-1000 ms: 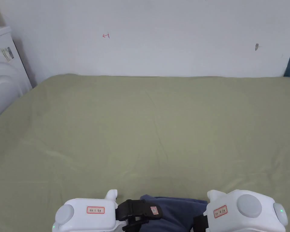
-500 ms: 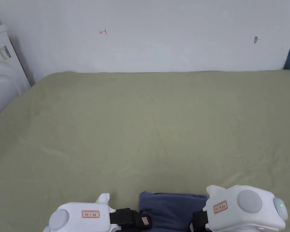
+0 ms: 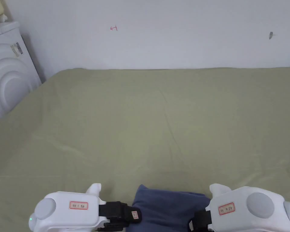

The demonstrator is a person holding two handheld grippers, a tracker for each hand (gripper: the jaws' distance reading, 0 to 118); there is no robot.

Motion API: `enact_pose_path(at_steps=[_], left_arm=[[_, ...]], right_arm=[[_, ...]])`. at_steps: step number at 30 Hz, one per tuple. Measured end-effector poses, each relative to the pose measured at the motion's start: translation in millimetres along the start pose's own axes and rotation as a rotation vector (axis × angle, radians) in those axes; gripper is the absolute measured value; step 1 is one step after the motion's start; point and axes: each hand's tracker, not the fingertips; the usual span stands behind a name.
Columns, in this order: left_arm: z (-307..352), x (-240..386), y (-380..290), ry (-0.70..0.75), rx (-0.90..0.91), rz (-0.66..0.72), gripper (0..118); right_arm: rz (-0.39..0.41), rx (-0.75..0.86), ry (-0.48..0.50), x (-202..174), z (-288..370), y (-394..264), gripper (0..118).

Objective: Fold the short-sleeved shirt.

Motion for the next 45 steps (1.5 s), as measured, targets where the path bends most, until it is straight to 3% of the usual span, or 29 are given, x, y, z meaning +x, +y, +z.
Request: enact_pose_path(at_steps=[15,21,22,23,25,28,29,30,31,37,45], left_arm=[[230.7,-111.6,96.4,0.373,0.132,-0.009,22],[282.2,-158.2,114.8,0.489,0.183,0.113,22],[283.9,-161.6,114.0,0.484,0.179,0.107,24],[283.6,-162.4,112.0,0.489,0.181,0.101,33],[283.4,-155.1,111.6,0.633,0.184,0.07,52],[290.5,-121.1,106.1,0.829,0.255,0.056,53],[294.0,-105.3,104.8,0.865,0.27,0.032,46],[294.0,-85.7,98.8,0.849,0.309,-0.006,19],[290.5,-65.9,93.2,0.824,0.332,-0.048,0],[216.6,53.8,53.5,0.726,0.381,-0.137,0],[35.0,169.7,-29.1,0.622,0.396,-0.274,0]], right_arm=[[0.112,-0.003,-0.043,-56.3,-28.8,16.1,0],[0.109,-0.037,-0.127,-50.2,-26.6,9.7,0],[0.103,-0.033,-0.137,-48.6,-23.6,8.8,0],[0.098,-0.029,-0.142,-46.5,-18.9,8.6,0],[0.091,-0.02,-0.158,-45.9,-8.5,7.9,0],[0.102,-0.009,-0.239,-43.8,6.8,11.9,0],[0.107,-0.002,-0.271,-43.0,10.7,14.6,0],[0.11,-0.001,-0.287,-42.5,13.1,17.5,0],[0.11,0.003,-0.289,-42.6,15.2,19.4,0],[0.122,0.043,-0.371,-38.1,22.3,27.8,0],[0.112,0.147,-0.454,-12.0,87.2,12.1,0]])
